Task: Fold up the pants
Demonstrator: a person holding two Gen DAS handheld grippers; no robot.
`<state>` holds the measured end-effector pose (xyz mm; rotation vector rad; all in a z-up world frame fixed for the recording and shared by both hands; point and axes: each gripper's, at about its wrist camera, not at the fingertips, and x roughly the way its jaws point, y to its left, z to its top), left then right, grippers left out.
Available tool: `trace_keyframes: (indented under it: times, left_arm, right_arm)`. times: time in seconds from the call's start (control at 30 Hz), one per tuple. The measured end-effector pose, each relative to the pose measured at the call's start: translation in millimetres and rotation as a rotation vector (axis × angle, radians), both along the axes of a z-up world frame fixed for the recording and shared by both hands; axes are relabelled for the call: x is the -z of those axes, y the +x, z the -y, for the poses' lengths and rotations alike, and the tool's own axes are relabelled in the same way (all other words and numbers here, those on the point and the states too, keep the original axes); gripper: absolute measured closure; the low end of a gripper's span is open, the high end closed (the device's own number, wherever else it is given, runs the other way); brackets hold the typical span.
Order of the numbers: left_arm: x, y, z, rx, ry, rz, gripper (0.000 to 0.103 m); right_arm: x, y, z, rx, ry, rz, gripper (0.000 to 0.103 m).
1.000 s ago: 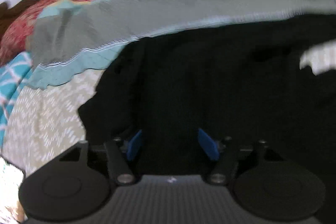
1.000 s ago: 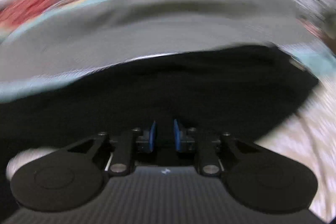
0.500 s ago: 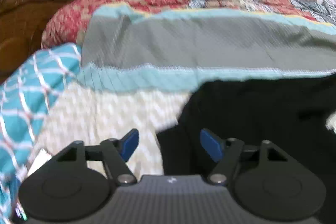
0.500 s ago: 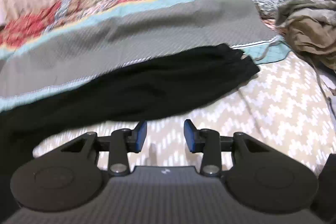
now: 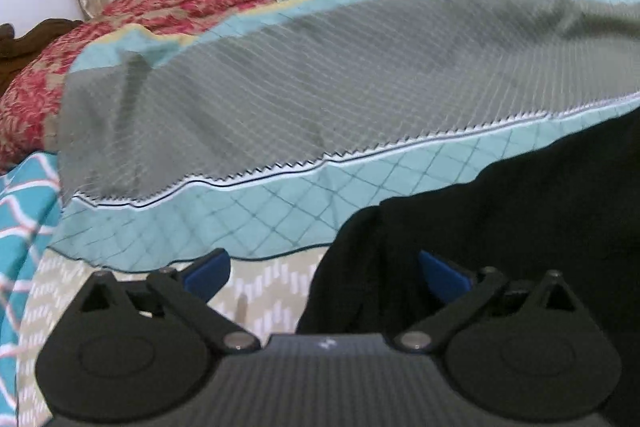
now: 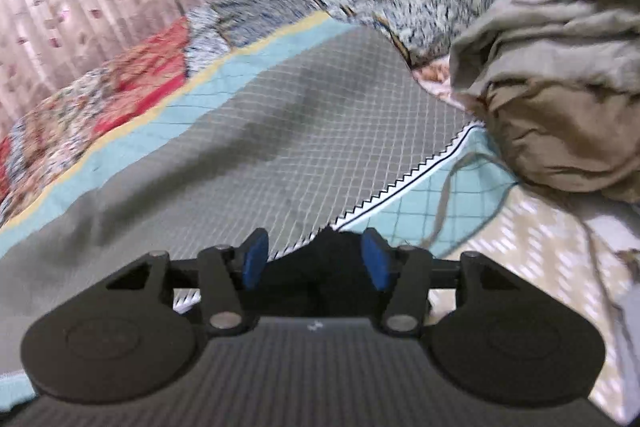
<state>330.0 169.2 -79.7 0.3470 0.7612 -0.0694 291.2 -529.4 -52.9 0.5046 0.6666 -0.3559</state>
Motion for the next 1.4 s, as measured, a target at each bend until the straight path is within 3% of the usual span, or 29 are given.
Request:
trace_keyframes:
  times: [0.1,0.17,0.23,0.27,0.3,0.33,0.37,0.4,0.57,0.7,0.8,0.97,1.1,1.2,1.27,1.33,1.37,1.4]
  left_arm:
    - [19,9,7,0.005,0.007,-0.018,0.001]
    - [23,8,9,0.02,-0.003,0.003,0.012]
    - [20,6,7,0.06,-0.076,-0.025,0.061]
    - [17,5,7,0.062,-0.103,-0.038,0.071]
    - [15,4,11,0.049,-0.08,-0.029,0.088]
    - [13,2,15,0.057,-0.057,-0.021,0.09]
    - [9,-3,18,0.068,-0.037,-0.002,0.09]
    - [5,-8,20,0.074,-0.031,0.016,0.091]
    - [-44,-46,9,0.027,-0.153,0.139,0.091]
    - [-83,-108,-1,0.021,-0.218,0.248,0.091]
    - [-102,-171,-10,0.024,-0.258,0.282,0.091]
    - [-101,-268,-18,0.048,-0.313,0.23,0.091]
    - [-77,-327,-17,0.056,-0.329,0.142,0.091]
    - [-48,-356,-17,0.017,-0.36,0.071,0.091]
    - [-33,-367,-16,0.017,-0.331,0.041,0.084]
    - [-32,-375,-17,0.009,-0.317,0.036,0.078]
    - [-36,-379,-19,0.012,-0.331,0.042,0.076]
    - [-41,-384,-22,0.013,-0.348,0.05,0.072]
  right_arm:
    - [20,30,0,0.018,0.023,-0.058,0.047]
    - [34,43,-10,0.009,0.007,-0.103,0.045]
    - [51,57,-24,-0.019,-0.077,-0.162,0.043]
    - [58,62,-28,-0.033,-0.127,-0.19,0.056]
    - [63,64,-33,-0.035,-0.195,-0.21,0.078]
    - [63,63,-35,-0.043,-0.234,-0.21,0.08]
    - [60,60,-35,-0.052,-0.225,-0.194,0.089]
    - [55,54,-33,-0.05,-0.199,-0.169,0.091]
    - [4,3,-22,-0.041,-0.141,0.013,0.091]
    - [-38,-74,-7,-0.031,-0.036,0.177,0.091]
    - [-55,-141,-1,-0.011,0.016,0.256,0.091]
    - [-35,-262,20,0.046,0.079,0.282,0.091]
    - [18,-342,33,0.156,0.174,0.224,0.09]
    - [58,-361,33,0.218,0.216,0.106,0.09]
    - [70,-366,27,0.234,0.215,0.083,0.09]
    - [63,-363,22,0.238,0.201,0.095,0.081]
    - [57,-362,21,0.247,0.186,0.09,0.063]
    - [50,-368,19,0.265,0.158,0.097,0.054]
